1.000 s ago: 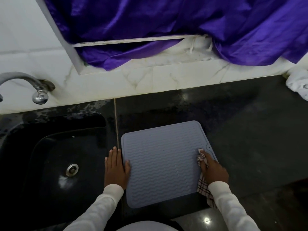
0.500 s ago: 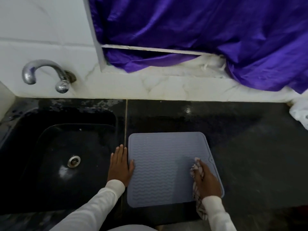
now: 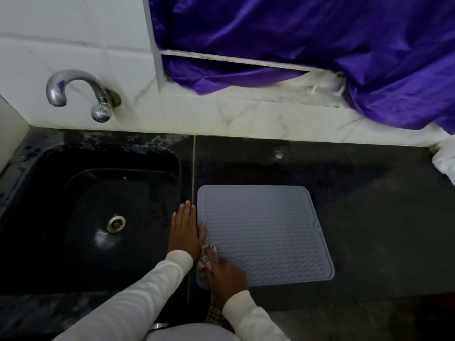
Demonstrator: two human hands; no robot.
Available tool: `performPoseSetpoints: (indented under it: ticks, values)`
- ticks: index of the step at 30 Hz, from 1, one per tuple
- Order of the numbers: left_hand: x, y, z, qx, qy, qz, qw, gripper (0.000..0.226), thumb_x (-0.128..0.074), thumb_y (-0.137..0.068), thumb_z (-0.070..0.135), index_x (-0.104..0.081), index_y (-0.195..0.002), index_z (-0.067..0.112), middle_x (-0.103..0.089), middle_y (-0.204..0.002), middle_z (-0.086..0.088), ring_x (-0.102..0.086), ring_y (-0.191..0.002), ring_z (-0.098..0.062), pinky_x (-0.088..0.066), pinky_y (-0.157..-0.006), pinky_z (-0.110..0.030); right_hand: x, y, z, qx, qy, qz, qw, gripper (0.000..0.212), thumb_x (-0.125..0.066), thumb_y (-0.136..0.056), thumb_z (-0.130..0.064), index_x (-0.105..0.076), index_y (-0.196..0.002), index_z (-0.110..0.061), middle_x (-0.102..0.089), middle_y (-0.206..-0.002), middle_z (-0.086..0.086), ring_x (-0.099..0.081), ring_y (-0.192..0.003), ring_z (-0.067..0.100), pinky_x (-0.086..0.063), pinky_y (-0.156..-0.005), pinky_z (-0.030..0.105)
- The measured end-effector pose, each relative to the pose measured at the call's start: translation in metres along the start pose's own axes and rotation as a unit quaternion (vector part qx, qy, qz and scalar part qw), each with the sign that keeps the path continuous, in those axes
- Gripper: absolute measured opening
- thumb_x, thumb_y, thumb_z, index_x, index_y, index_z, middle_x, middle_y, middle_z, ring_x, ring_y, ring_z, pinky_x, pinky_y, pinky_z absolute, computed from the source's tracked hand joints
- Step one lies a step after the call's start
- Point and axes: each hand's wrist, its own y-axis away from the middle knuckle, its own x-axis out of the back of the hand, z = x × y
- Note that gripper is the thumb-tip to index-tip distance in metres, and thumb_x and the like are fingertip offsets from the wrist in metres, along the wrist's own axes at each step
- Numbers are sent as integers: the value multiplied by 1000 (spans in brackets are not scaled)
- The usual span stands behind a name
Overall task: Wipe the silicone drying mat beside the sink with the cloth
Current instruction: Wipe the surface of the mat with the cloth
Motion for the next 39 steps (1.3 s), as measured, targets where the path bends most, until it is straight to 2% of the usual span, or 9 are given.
performPoseSetpoints:
  ticks: [5,8,10,12,16,24,29,35,39]
  values:
    - [0,0,0,3,1,-4,1000,67,-22,-96,50,-18,-151,10,-8,-160,-8,0,-147,-19,5,-118,-37,-8,13,15,-12,21,59,998,57,-53,-80,-42,-49,-132,-22,-62,-57,-2,-51,-34,13,-36,-30,21]
    - [-1,0,1,3,-1,-6,1000,66,-23,-97,49,-17,-151,10,-7,-160,-8,1,-147,-19,7,-118,-36,-3,17,30,-56,-18,15,998,60,-59,-80,-41,-47,-137,-26,-63,-62,1,-53,-37,16,-40,-32,24]
    - [-1,0,1,2,2,-6,1000,66,-24,-98,49,-17,-151,11,-7,-160,-7,2,-147,-18,7,-118,-36,7,20,46,-95,-22,21,995,55,-54,-88,-38,-42,-142,-34,-68,-78,5,-63,-53,23,-48,-45,29]
    - [0,0,1,2,3,-6,1000,66,-24,-98,50,-18,-151,11,-8,-160,-7,1,-147,-19,6,-118,-37,11,21,66,-130,-52,-1,990,55,-41,-97,-36,-23,-148,-42,-67,-102,8,-66,-80,31,-51,-67,35]
    - [0,1,1,1,15,-6,1000,67,-24,-97,51,-18,-151,11,-9,-160,-6,0,-147,-18,1,-119,-41,9,30,106,-158,-32,0,987,53,-28,-98,-54,1,-143,-55,-64,-114,3,-66,-93,26,-52,-80,38]
    - [1,3,2,8,1,-9,1000,72,-16,-94,57,-16,-151,13,-6,-160,-5,4,-146,-16,3,-119,-39,46,40,179,-257,-168,10,952,43,-26,-97,-59,-22,-139,-61,-56,-136,-1,-56,-118,21,-41,-98,33]
    - [1,3,4,10,-2,-8,1000,73,-14,-93,58,-17,-151,13,-7,-160,-4,2,-146,-16,0,-119,-41,58,45,227,-334,-141,-8,932,48,-8,-87,-72,-5,-134,-70,-61,-125,6,-62,-106,28,-46,-95,42]
    - [-1,2,3,14,8,-7,1000,77,-11,-91,60,-18,-151,13,-8,-160,-3,3,-146,-14,-2,-120,-42,65,44,236,-345,-123,-31,930,51,-6,-88,-68,2,-138,-64,-57,-131,6,-60,-111,27,-46,-97,40]
    - [0,4,1,16,13,-22,1000,77,-10,-91,62,-15,-151,15,-6,-160,-2,5,-146,-13,-1,-119,-41,68,43,233,-358,-143,-26,922,49,-10,-92,-64,-4,-141,-61,-55,-135,6,-58,-113,29,-45,-99,40]
